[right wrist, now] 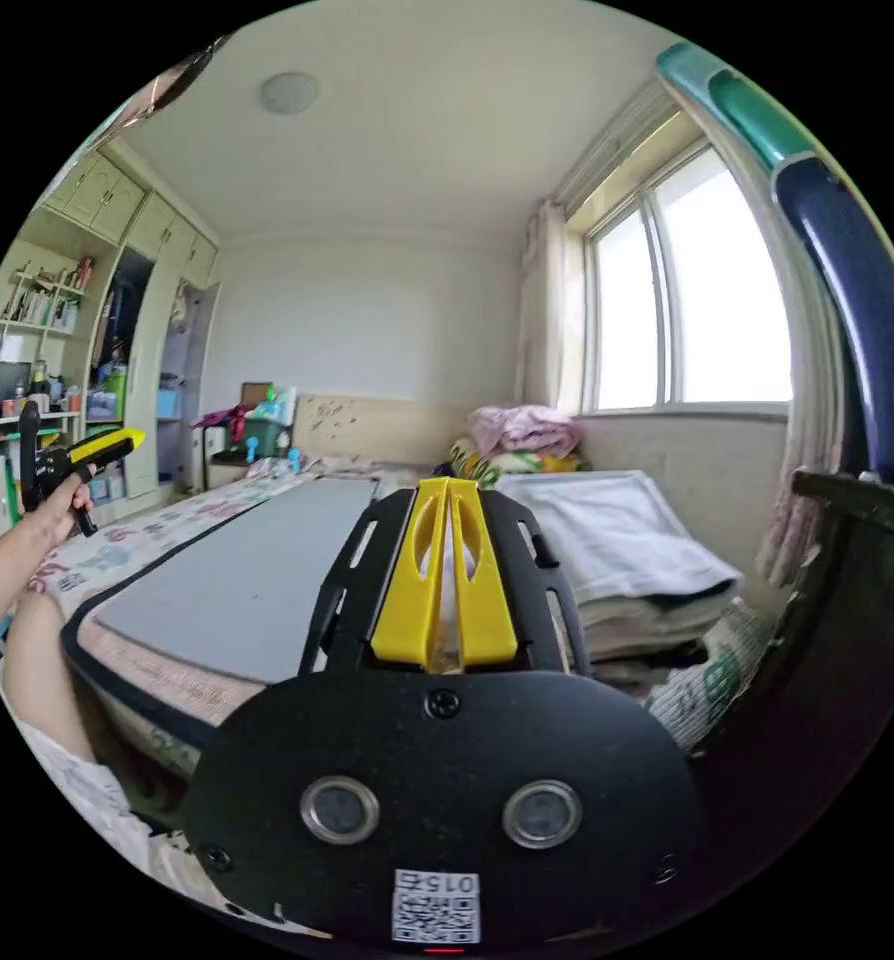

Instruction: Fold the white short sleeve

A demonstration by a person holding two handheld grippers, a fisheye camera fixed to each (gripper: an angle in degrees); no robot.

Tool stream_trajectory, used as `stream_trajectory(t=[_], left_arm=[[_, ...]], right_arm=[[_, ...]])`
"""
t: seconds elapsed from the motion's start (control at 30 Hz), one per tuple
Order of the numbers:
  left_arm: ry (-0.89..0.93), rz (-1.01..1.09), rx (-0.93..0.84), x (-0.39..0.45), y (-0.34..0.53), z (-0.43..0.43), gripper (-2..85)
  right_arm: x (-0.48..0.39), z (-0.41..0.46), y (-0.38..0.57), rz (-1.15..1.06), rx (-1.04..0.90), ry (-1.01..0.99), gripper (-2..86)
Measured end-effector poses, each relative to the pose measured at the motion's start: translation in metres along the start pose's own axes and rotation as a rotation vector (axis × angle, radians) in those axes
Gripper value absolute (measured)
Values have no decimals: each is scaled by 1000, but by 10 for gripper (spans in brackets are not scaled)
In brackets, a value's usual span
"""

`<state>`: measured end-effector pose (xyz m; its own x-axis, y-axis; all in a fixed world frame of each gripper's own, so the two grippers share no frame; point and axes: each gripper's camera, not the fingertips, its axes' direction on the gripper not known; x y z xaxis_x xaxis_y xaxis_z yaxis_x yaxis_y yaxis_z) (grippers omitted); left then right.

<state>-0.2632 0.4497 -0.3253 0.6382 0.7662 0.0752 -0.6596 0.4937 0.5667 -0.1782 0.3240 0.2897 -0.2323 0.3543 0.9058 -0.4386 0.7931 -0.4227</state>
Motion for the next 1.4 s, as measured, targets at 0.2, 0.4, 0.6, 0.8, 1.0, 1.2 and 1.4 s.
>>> stream_trajectory(t=[0.2, 0.4, 0.6, 0.8, 1.0, 1.2, 1.4], left_arm=[[-460, -623, -357, -261, 142, -174, 69], [-865, -894, -592, -331, 244, -291, 106], [-699, -980, -936, -378, 297, -222, 130], [-592, -1102, -1032, -442, 294, -156, 139], [-621, -1199, -1054, -481, 249, -178, 60], [-632, -1244, -750, -483, 135, -316, 15], [-537, -1159, -167, -468, -40, -492, 9]], right_arm=[[-81, -35, 104, -112, -149, -275, -10], [-106, -46, 150, -153, -309, -648, -10], [-117, -71, 208, -247, -424, -758, -10], [-74, -75, 248, -153, -551, -903, -10], [-22, -78, 283, -141, -612, -887, -10], [32, -84, 306, -168, -612, -862, -10], [100, -83, 318, -102, -604, -940, -9]])
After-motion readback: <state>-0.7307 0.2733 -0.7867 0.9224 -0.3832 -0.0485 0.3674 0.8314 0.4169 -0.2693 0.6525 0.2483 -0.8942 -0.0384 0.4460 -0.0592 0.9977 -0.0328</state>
